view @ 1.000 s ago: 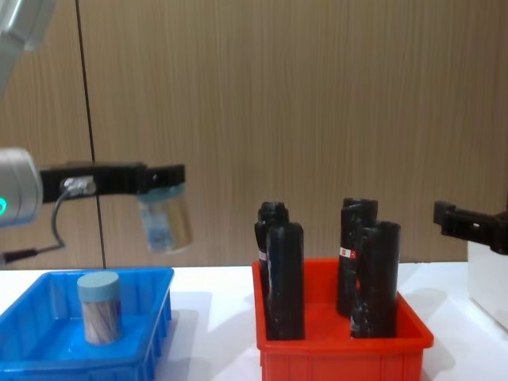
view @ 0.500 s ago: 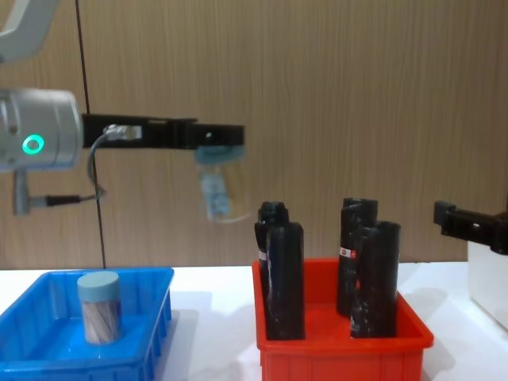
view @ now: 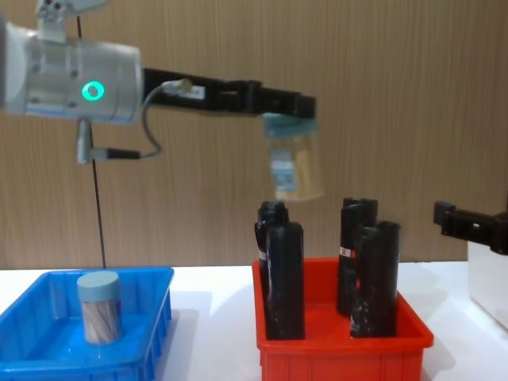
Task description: Pick the cotton swabs from the blue box and place them into the white box.
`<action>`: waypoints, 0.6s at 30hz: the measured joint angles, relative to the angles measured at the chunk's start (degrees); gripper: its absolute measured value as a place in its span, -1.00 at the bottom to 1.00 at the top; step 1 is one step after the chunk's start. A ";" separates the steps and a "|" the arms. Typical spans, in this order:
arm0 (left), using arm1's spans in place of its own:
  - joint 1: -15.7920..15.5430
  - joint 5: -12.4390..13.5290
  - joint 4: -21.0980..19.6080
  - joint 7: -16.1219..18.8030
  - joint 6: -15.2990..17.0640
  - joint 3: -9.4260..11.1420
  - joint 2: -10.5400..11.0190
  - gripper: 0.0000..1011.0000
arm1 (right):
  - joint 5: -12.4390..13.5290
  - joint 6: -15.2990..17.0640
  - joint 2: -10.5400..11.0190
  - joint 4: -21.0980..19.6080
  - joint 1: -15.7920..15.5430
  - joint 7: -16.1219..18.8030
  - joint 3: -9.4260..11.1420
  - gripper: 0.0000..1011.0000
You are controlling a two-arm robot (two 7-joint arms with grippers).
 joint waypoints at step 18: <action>-10.09 3.77 10.03 -10.52 2.89 3.23 -5.23 0.32 | -0.11 0.25 0.02 -0.04 0.10 0.32 0.04 0.98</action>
